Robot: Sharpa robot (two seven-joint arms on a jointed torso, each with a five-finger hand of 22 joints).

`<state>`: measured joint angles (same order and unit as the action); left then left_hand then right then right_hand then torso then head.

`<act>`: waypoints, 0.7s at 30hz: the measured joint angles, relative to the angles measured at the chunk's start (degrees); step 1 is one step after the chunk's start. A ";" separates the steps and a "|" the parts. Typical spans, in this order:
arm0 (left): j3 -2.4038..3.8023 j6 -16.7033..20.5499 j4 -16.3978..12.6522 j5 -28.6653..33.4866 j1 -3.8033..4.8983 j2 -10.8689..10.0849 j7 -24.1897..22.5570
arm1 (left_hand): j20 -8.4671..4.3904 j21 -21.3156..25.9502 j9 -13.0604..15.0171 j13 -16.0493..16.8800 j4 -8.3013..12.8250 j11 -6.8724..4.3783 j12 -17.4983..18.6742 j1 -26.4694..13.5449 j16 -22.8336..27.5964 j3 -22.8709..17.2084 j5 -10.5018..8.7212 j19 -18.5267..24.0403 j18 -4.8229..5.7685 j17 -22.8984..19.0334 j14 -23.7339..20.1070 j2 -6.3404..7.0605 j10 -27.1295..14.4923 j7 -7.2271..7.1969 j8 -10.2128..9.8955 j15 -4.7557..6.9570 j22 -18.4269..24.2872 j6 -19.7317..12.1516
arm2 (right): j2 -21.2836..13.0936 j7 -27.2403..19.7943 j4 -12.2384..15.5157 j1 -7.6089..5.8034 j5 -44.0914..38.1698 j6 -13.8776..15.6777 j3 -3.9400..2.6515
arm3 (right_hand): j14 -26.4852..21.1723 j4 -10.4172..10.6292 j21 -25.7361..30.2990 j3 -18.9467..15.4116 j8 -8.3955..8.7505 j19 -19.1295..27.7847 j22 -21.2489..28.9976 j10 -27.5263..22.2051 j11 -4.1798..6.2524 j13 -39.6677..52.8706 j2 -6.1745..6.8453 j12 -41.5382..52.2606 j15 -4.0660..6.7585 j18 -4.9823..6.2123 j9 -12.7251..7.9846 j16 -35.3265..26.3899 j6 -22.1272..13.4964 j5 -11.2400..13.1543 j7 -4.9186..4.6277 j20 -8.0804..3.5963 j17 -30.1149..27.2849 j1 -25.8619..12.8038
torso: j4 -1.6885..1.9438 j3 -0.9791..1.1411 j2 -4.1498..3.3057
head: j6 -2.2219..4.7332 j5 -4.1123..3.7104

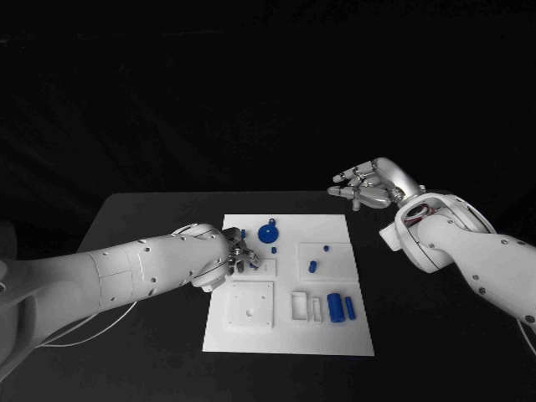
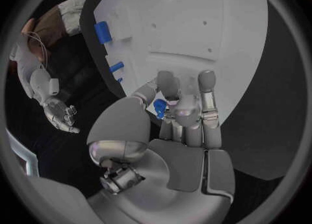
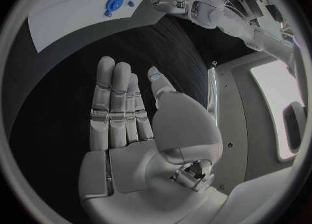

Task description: Assemble the parts on the task board

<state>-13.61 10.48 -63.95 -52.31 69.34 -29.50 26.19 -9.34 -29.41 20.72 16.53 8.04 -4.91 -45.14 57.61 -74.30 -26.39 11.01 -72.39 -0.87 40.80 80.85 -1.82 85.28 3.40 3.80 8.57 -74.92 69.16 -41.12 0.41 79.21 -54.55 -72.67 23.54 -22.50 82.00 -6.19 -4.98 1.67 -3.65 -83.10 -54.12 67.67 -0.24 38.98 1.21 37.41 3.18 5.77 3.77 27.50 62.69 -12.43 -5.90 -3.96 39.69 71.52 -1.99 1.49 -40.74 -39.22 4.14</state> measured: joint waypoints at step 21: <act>0.08 -0.99 -0.24 -0.29 0.07 -0.04 0.41 | 0.00 0.59 2.78 -0.26 -0.17 0.00 0.72 0.16 0.68 0.32 -1.09 0.01 0.00 -1.05 -0.09 -0.15 0.00 0.00 0.02 -0.11 0.01 0.00 | 0.00 -0.35 -0.85 0.00 6.09 -0.33 0.00 | -0.40 0.26 -0.24 1.07 0.00 6.31 44.78 7.91 -2.44 -35.18 0.00 -29.31 -3.99 -0.50 -0.04 -23.29 -1.65 -0.45 -1.27 3.88 -23.79 0.00 | 0.04 0.01 -0.07 | -0.23 0.01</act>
<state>-13.53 9.49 -64.19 -52.60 69.41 -29.54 26.60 -9.33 -28.82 23.50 16.27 7.87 -4.91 -44.42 57.77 -73.62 -26.07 9.92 -72.38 -0.87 39.74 80.76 -1.97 85.28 3.40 3.82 8.46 -74.90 69.16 -41.13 0.06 78.37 -54.55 -66.58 23.22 -22.49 81.60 -5.92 -5.22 2.74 -3.65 -76.78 -9.33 75.58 -2.67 3.80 1.21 8.10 -0.81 5.27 3.73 4.21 61.04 -12.88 -7.17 -0.08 15.90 71.51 -1.96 1.50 -40.80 -39.45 4.15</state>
